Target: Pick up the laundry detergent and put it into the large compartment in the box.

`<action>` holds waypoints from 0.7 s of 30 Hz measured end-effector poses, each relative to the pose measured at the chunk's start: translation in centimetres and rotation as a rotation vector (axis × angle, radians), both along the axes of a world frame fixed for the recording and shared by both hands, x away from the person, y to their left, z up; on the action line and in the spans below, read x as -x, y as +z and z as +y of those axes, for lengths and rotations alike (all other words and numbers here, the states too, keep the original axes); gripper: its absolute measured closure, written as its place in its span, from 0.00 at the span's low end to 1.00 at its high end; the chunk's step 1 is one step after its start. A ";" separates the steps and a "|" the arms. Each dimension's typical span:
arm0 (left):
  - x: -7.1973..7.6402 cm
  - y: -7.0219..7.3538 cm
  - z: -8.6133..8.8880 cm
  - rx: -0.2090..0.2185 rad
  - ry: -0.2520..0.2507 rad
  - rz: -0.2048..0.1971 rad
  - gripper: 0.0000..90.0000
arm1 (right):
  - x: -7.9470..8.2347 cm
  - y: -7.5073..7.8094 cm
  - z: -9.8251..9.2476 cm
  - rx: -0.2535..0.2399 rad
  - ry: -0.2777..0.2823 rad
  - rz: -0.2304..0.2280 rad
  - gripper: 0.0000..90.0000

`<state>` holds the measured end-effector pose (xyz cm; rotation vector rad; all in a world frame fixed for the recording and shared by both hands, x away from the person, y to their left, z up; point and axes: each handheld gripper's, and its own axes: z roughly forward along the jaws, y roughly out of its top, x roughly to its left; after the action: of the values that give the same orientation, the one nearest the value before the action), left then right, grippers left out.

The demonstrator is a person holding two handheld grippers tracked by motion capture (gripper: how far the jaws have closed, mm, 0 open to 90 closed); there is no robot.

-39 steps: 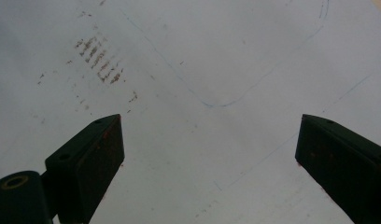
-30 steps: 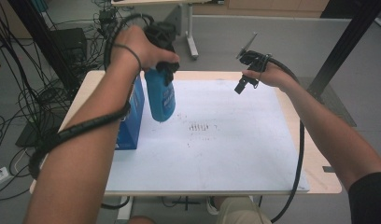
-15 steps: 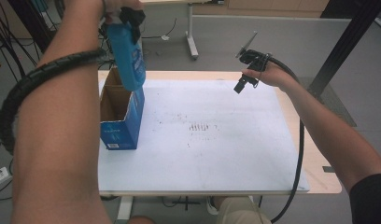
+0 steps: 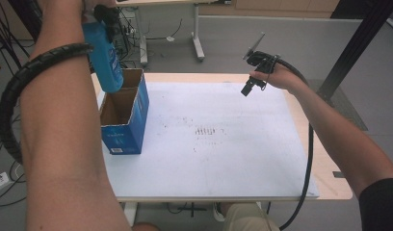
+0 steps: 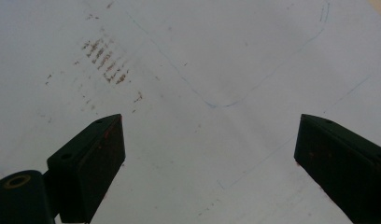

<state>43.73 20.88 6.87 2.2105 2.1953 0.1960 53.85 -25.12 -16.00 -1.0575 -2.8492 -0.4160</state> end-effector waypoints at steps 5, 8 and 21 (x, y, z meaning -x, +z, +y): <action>-0.3 -1.5 0.8 0.003 0.014 0.015 0.41 | 0.0 0.0 0.2 0.003 0.001 0.002 0.10; -0.5 -2.5 1.0 0.002 0.009 0.020 0.41 | -0.1 -0.1 0.2 0.005 0.003 0.004 0.10; -0.7 -7.2 1.9 0.011 -0.002 0.044 0.41 | 0.0 -0.1 0.5 0.009 0.002 0.001 0.10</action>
<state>44.43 22.82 -0.28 2.2325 2.2103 0.1358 53.82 -24.62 -16.12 -1.0557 -2.8538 -0.4020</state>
